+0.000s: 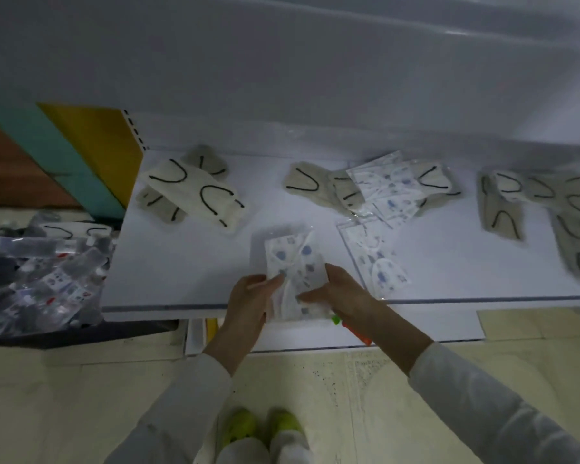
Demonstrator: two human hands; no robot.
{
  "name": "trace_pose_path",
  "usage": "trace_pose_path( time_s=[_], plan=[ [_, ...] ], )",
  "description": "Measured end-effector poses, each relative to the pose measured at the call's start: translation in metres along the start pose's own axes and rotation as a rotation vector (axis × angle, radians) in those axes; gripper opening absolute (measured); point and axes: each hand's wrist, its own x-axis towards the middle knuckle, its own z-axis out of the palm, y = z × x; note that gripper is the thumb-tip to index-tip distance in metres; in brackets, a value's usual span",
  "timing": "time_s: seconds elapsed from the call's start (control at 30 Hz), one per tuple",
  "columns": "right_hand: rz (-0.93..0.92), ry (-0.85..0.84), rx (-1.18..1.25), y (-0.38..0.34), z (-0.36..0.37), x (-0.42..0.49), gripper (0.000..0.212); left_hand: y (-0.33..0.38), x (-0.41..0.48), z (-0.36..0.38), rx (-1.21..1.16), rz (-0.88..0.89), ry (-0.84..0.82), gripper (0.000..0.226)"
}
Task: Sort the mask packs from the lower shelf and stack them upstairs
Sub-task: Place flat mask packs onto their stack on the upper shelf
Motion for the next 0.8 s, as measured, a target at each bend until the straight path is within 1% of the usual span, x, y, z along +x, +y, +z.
trace_pose_path(
  time_s=[0.07,0.1,0.13,0.17,0.2,0.23,0.27,0.3,0.33,0.37,0.4,0.43,0.47,0.53,0.6,0.63,0.7,0.8],
  plan=[
    [-0.033,-0.049,-0.101,0.002,-0.010,-0.010,0.036,-0.005,0.000,0.007,0.058,0.063,-0.013,0.016],
    [-0.054,-0.020,-0.158,0.001,-0.018,-0.012,0.030,-0.008,-0.002,0.010,0.062,0.083,-0.026,0.016],
    [-0.085,0.074,-0.238,0.000,-0.028,-0.013,0.026,-0.010,-0.003,0.012,0.055,0.100,-0.034,0.016],
    [-0.126,0.245,-0.354,0.002,-0.042,-0.010,0.023,-0.011,-0.004,0.014,0.052,0.114,-0.038,0.015],
    [-0.163,0.453,-0.487,0.005,-0.059,-0.005,0.023,-0.012,-0.005,0.015,0.053,0.130,-0.042,0.015],
    [-0.169,0.637,-0.617,0.009,-0.076,0.002,0.024,-0.013,-0.004,0.015,0.048,0.141,-0.041,0.015],
    [-0.127,0.753,-0.725,0.014,-0.092,0.007,0.028,-0.013,-0.004,0.014,0.040,0.150,-0.044,0.016],
    [-0.046,0.801,-0.791,0.019,-0.103,0.012,0.035,-0.014,-0.003,0.014,0.030,0.148,-0.043,0.017],
    [0.059,0.797,-0.822,0.023,-0.111,0.015,0.043,-0.014,-0.002,0.013,0.022,0.146,-0.045,0.019],
    [0.157,0.756,-0.850,0.026,-0.115,0.017,0.051,-0.015,-0.001,0.012,0.022,0.141,-0.045,0.021],
    [0.207,0.714,-0.875,0.026,-0.115,0.017,0.057,-0.015,-0.001,0.012,0.028,0.138,-0.047,0.022],
    [0.218,0.679,-0.889,0.028,-0.114,0.019,0.062,-0.016,-0.001,0.012,0.032,0.135,-0.047,0.024],
    [0.204,0.656,-0.853,0.027,-0.113,0.020,0.066,-0.017,0.000,0.011,0.030,0.133,-0.046,0.026],
    [0.219,0.638,-0.646,0.022,-0.112,0.022,0.071,-0.016,0.000,0.011,0.018,0.136,-0.037,0.029],
    [0.250,0.618,-0.499,0.019,-0.112,0.023,0.066,-0.015,-0.002,0.012,0.026,0.143,-0.021,0.031],
    [0.256,0.598,-0.473,0.017,-0.111,0.024,0.061,-0.014,-0.003,0.012,0.034,0.154,-0.015,0.031],
    [0.243,0.563,-0.500,0.015,-0.106,0.022,0.046,-0.014,-0.003,0.011,0.040,0.176,-0.016,0.033],
    [0.150,0.564,-0.576,0.015,-0.095,0.018,0.031,-0.012,-0.004,0.011,0.065,0.221,-0.009,0.036]
  ],
)
